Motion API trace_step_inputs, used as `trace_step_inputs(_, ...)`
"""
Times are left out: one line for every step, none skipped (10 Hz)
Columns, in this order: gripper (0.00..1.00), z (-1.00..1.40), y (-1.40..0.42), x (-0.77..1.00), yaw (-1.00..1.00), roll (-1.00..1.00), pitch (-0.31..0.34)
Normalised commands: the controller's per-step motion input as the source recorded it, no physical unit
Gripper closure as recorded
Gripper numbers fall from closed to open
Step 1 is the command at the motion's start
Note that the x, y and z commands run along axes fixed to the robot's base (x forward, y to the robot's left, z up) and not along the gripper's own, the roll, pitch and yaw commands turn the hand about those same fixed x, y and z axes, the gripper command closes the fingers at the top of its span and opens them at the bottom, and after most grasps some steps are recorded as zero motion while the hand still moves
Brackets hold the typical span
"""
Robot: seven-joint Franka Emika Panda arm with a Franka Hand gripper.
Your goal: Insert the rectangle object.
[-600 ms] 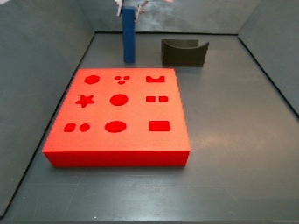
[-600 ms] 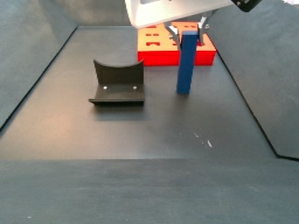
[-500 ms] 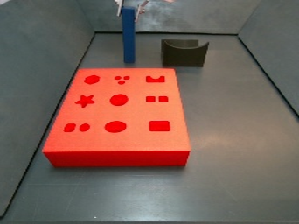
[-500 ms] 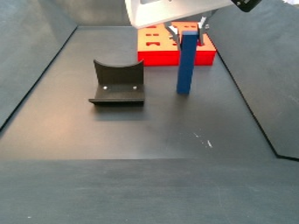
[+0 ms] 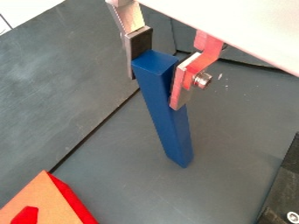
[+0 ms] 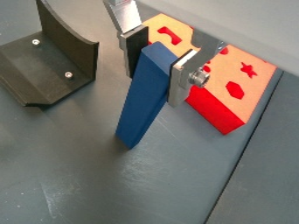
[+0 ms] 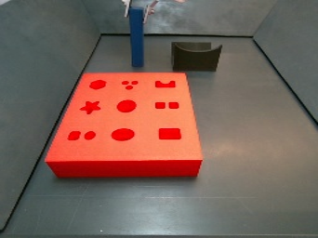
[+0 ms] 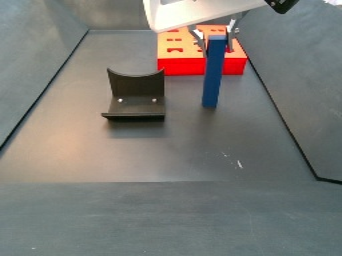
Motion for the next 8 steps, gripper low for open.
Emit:
trace_step_inputs(1.00,1.00,-0.42,0.74,-0.07,0.00,0.086)
trace_step_inputs(1.00,1.00,-0.28,0.57,0.00,0.00,0.187)
trace_step_inputs(1.00,0.03,-0.09,0.12,0.00,0.06,0.036)
trace_step_inputs(1.00,0.00,-0.02,0.00,0.00,0.00,0.000)
trace_step_inputs(1.00,0.22,-0.12,0.00,0.03,0.03,0.000)
trace_step_inputs(1.00,0.96,-0.19,0.18,0.02,0.00,0.026)
trace_step_inputs(1.00,1.00,-0.10,0.19,0.44,0.00,0.033)
trace_step_inputs(1.00,1.00,-0.13,0.00,0.78,0.05,-0.037)
